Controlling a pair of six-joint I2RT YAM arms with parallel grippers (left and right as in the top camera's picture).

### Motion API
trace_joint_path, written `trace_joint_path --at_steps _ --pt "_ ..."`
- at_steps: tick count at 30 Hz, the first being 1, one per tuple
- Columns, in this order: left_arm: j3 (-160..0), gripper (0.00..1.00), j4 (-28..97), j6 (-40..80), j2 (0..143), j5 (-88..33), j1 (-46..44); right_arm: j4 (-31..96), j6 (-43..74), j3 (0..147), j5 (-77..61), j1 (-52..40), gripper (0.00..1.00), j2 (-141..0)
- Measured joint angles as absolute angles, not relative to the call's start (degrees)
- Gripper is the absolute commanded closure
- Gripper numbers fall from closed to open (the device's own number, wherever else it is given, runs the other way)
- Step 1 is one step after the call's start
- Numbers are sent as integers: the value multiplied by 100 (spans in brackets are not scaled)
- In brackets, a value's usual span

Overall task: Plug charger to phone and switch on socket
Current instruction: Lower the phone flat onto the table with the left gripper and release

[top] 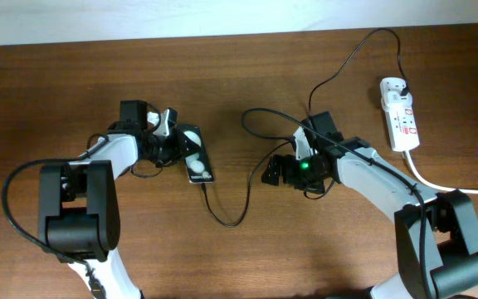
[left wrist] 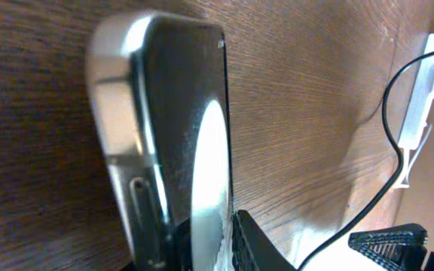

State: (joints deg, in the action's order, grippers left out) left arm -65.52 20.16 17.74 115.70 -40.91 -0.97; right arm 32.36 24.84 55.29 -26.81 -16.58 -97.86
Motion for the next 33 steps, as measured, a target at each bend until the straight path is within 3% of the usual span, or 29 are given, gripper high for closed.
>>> trace_joint_path --at_steps 6,9,11,13,17,19,23,30,32,33 --pt "-6552 60 2014 1772 11570 -4047 -97 3236 2484 5529 -2681 -1658 1 -9786" --pt "-6552 45 2005 1772 11550 -4112 -97 3234 2484 5529 -2681 -1658 1 -9786" --pt "-6552 29 1994 1774 11533 -4180 -102 3236 2486 5529 -2681 -1658 1 -9786" --pt "-6573 21 1988 1752 11485 -4239 -106 3236 2486 5529 -2681 -1658 1 -9786" --pt "-6584 18 1988 1756 11443 -4263 -108 3236 2484 5529 -2681 -1658 1 -9786" --pt "-6589 22 1988 1756 11439 -4263 -113 3236 2480 5529 -2681 -1658 2 -9786" --pt "-6589 5 1988 1747 11439 -4217 -113 3236 2486 5529 -2681 -1658 1 -9786" --pt "-6615 1 1927 1754 11393 -4270 -145 3236 2484 5529 -2681 -1658 1 -9786" --pt "-6617 5 1865 1754 11382 -4215 -250 3236 2482 5529 -2681 -1658 1 -9786" --pt "-6619 1 1863 1754 11382 -4206 -263 3236 2482 5529 -2681 -1658 1 -9786"
